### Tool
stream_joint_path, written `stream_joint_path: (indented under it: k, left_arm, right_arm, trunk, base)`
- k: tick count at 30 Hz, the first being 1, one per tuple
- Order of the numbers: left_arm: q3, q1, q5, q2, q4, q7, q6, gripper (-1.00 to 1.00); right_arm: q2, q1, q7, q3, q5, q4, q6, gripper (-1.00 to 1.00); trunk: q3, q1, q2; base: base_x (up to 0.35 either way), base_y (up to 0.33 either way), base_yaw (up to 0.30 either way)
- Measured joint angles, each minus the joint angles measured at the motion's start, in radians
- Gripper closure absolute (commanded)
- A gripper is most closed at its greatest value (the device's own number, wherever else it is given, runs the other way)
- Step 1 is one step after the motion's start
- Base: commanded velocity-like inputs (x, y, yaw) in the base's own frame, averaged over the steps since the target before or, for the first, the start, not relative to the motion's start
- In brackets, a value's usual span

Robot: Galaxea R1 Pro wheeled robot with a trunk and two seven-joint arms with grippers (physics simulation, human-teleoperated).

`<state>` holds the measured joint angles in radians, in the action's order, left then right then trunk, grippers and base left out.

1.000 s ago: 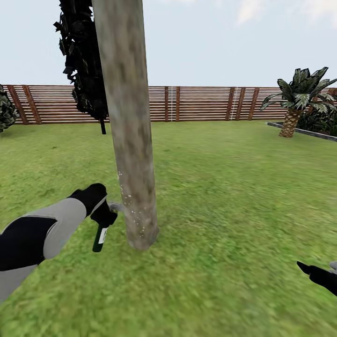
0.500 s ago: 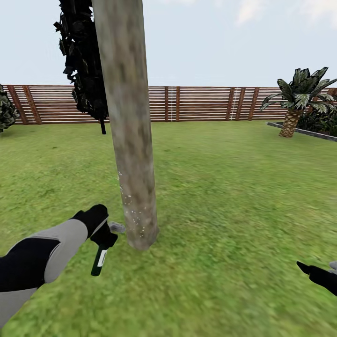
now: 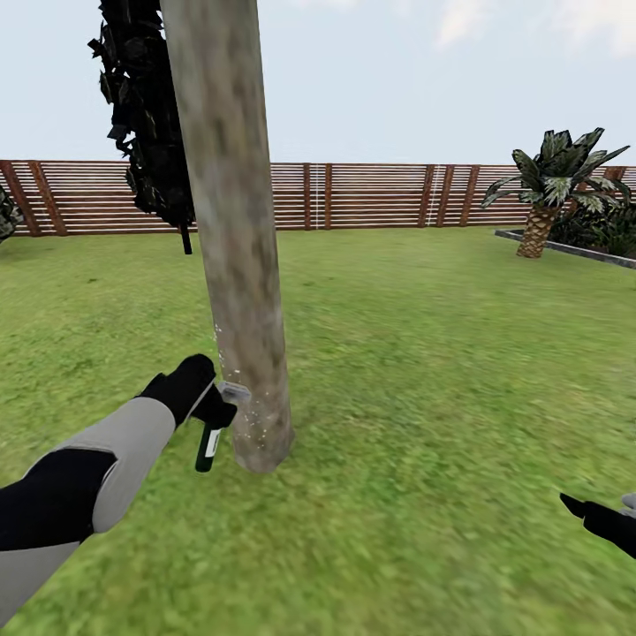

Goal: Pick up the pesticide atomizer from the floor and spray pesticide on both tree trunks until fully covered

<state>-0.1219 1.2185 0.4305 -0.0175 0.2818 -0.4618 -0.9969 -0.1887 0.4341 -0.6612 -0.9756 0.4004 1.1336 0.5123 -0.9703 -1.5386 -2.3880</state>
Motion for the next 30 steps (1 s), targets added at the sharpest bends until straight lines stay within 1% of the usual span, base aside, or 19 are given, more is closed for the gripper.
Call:
stream_joint_path:
  k: [3, 11, 14, 17, 22, 23, 28, 30]
  left_arm:
    - [0.001, 0.006, -0.001, 0.003, 0.007, 0.000, -0.002, 1.00]
    - [0.001, 0.120, 0.001, 0.006, 0.016, -0.002, -0.004, 1.00]
    - [0.001, 0.150, 0.000, 0.006, 0.016, -0.002, -0.005, 1.00]
    - [0.001, 0.165, 0.000, 0.007, 0.016, -0.002, -0.005, 1.00]
    - [0.001, 0.221, -0.001, 0.005, 0.016, -0.002, -0.006, 1.00]
    - [0.002, 0.243, -0.002, 0.005, 0.016, -0.001, -0.006, 1.00]
    - [0.002, 0.276, -0.003, 0.005, 0.014, -0.002, -0.006, 1.00]
    - [0.002, 0.277, -0.003, 0.005, 0.012, -0.002, -0.006, 1.00]
  right_arm:
    - [0.000, 0.000, 0.000, 0.000, 0.000, 0.000, 0.000, -1.00]
    - [0.000, 0.000, 0.000, 0.000, 0.000, 0.000, 0.000, -1.00]
    - [0.000, 0.000, 0.000, 0.000, 0.000, 0.000, 0.000, -1.00]
    - [0.000, 0.000, 0.000, 0.000, 0.000, 0.000, 0.000, -1.00]
    - [0.000, 0.000, 0.000, 0.000, 0.000, 0.000, 0.000, -1.00]
    - [0.000, 0.000, 0.000, 0.000, 0.000, 0.000, 0.000, -1.00]
    - [0.000, 0.000, 0.000, 0.000, 0.000, 0.000, 0.000, -1.00]
    - [0.000, 0.000, 0.000, 0.000, 0.000, 0.000, 0.000, -1.00]
  trunk:
    - [0.000, 0.000, 0.000]
    - [0.000, 0.000, 0.000]
    - [0.000, 0.000, 0.000]
    - [0.000, 0.000, 0.000]
    - [0.000, 0.000, 0.000]
    - [0.000, 0.000, 0.000]
    - [0.000, 0.000, 0.000]
    - [0.000, 0.000, 0.000]
  base:
    - [0.000, 0.000, 0.000]
    - [0.000, 0.000, 0.000]
    - [0.000, 0.000, 0.000]
    - [0.000, 0.000, 0.000]
    - [0.000, 0.000, 0.000]
    - [0.000, 0.000, 0.000]
    - [0.000, 0.000, 0.000]
    - [0.000, 0.000, 0.000]
